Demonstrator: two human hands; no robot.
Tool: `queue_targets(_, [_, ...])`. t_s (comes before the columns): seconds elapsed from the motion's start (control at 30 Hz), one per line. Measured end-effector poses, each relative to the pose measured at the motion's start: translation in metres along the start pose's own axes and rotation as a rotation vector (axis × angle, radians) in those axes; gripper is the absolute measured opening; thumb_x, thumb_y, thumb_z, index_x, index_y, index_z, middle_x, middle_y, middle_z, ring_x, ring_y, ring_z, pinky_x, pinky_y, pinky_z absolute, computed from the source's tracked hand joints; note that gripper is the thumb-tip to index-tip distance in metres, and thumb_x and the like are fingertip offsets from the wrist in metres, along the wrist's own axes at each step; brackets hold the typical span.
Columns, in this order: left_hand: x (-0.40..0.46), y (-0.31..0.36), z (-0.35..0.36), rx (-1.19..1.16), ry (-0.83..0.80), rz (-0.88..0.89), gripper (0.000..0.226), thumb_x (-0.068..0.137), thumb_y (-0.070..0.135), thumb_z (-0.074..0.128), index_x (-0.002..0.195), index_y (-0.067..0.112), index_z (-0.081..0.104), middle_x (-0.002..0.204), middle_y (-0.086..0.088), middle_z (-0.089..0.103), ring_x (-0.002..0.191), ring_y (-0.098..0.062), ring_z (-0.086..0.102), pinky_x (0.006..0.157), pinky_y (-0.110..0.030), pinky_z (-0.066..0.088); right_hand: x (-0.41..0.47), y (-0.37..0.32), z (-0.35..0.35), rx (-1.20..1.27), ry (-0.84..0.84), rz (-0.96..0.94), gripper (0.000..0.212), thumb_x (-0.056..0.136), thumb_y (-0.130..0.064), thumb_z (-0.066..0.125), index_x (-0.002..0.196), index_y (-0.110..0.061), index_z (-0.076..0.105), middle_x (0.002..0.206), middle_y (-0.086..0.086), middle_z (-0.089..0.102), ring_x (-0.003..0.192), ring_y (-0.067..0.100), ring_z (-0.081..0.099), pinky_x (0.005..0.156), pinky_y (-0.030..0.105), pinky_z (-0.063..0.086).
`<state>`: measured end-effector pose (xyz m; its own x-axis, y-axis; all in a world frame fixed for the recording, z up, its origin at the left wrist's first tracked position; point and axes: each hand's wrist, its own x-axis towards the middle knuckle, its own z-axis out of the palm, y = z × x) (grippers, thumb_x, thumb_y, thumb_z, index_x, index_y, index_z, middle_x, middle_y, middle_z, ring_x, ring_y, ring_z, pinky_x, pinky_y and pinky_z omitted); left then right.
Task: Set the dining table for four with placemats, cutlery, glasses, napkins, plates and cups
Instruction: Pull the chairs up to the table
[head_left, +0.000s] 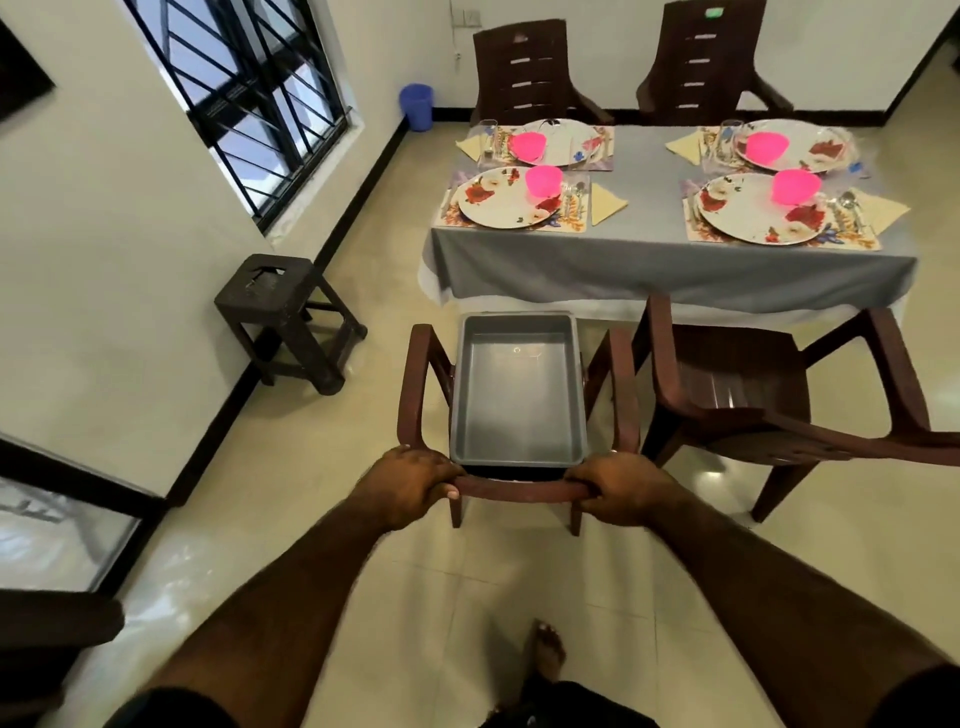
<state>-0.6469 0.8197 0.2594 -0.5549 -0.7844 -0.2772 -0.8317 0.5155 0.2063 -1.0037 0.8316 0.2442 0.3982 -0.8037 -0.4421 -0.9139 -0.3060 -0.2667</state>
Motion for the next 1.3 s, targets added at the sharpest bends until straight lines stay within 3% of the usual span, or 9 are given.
queue_targets(0.1, [0.012, -0.021, -0.011, 0.015, 0.043, 0.007, 0.042, 0.106, 0.053, 0.047, 0.139, 0.033, 0.065, 0.135, 0.01, 0.069, 0.126, -0.017, 0.062, 0.11, -0.039, 0.045, 0.025, -0.006, -0.006, 0.001, 0.033, -0.004, 0.035, 0.093, -0.057, 0.059, 0.121, -0.037, 0.067, 0.103, -0.012, 0.066, 0.095, 0.011, 0.063, 0.089, 0.037, 0.057])
queue_targets(0.2, [0.029, -0.038, -0.013, 0.037, 0.058, 0.004, 0.04, 0.106, 0.053, 0.048, 0.138, 0.035, 0.065, 0.135, 0.01, 0.07, 0.125, -0.018, 0.063, 0.11, -0.041, 0.045, 0.044, -0.006, -0.014, -0.011, 0.052, 0.022, 0.034, 0.095, -0.055, 0.058, 0.124, -0.04, 0.066, 0.107, -0.01, 0.068, 0.099, 0.015, 0.065, 0.092, 0.04, 0.056])
queue_targets(0.4, [0.073, -0.054, -0.009, 0.043, 0.068, -0.019, 0.048, 0.105, 0.07, 0.027, 0.129, 0.044, 0.06, 0.13, 0.019, 0.067, 0.117, -0.012, 0.062, 0.1, -0.04, 0.052, 0.067, 0.012, -0.028, -0.002, 0.103, 0.179, 0.031, 0.093, -0.054, 0.061, 0.122, -0.044, 0.067, 0.108, -0.012, 0.067, 0.109, 0.017, 0.061, 0.107, 0.048, 0.042])
queue_targets(0.5, [0.091, -0.064, -0.011, 0.013, 0.007, 0.03, 0.055, 0.101, 0.077, 0.027, 0.126, 0.041, 0.061, 0.122, 0.016, 0.069, 0.108, -0.011, 0.063, 0.09, -0.038, 0.056, 0.072, 0.019, -0.031, 0.095, 0.046, 0.202, 0.047, 0.082, -0.069, 0.067, 0.122, -0.044, 0.065, 0.111, -0.015, 0.064, 0.109, 0.014, 0.058, 0.106, 0.048, 0.04])
queue_targets(0.57, [0.097, -0.074, -0.015, -0.002, -0.049, 0.08, 0.054, 0.098, 0.077, 0.035, 0.127, 0.041, 0.062, 0.12, 0.015, 0.069, 0.107, -0.01, 0.063, 0.089, -0.036, 0.056, 0.073, 0.018, -0.031, 0.159, 0.015, 0.183, 0.067, 0.071, -0.089, 0.059, 0.125, -0.049, 0.061, 0.113, -0.019, 0.063, 0.109, 0.012, 0.057, 0.104, 0.047, 0.041])
queue_targets(0.63, [0.099, -0.084, -0.016, 0.006, -0.09, 0.135, 0.054, 0.096, 0.075, 0.039, 0.132, 0.041, 0.059, 0.123, 0.015, 0.068, 0.108, -0.011, 0.063, 0.09, -0.037, 0.056, 0.073, 0.013, -0.028, 0.163, 0.036, 0.192, 0.072, 0.072, -0.095, 0.047, 0.129, -0.052, 0.059, 0.118, -0.02, 0.062, 0.114, 0.013, 0.058, 0.106, 0.05, 0.042])
queue_targets(0.8, [0.105, -0.102, -0.021, 0.039, -0.083, 0.209, 0.052, 0.102, 0.068, 0.038, 0.142, 0.04, 0.055, 0.128, 0.01, 0.069, 0.113, -0.018, 0.065, 0.091, -0.037, 0.055, 0.065, -0.01, -0.034, 0.122, 0.096, 0.286, 0.058, 0.092, -0.075, 0.049, 0.144, -0.051, 0.053, 0.148, -0.017, 0.054, 0.141, 0.02, 0.043, 0.119, 0.052, 0.026])
queue_targets(1.07, [0.122, -0.129, -0.041, 0.078, -0.077, 0.157, 0.05, 0.103, 0.067, 0.037, 0.139, 0.038, 0.058, 0.122, 0.005, 0.071, 0.108, -0.022, 0.066, 0.091, -0.043, 0.057, 0.102, -0.036, -0.05, 0.134, 0.149, 0.36, 0.053, 0.093, -0.07, 0.052, 0.138, -0.044, 0.061, 0.132, -0.015, 0.066, 0.129, 0.02, 0.054, 0.114, 0.049, 0.033])
queue_targets(1.3, [0.127, -0.126, -0.042, 0.029, -0.117, 0.12, 0.046, 0.103, 0.065, 0.042, 0.136, 0.038, 0.06, 0.119, 0.006, 0.07, 0.106, -0.02, 0.065, 0.092, -0.044, 0.057, 0.103, -0.031, -0.053, 0.134, 0.151, 0.359, 0.049, 0.094, -0.067, 0.056, 0.135, -0.044, 0.063, 0.131, -0.015, 0.066, 0.126, 0.018, 0.056, 0.113, 0.047, 0.036])
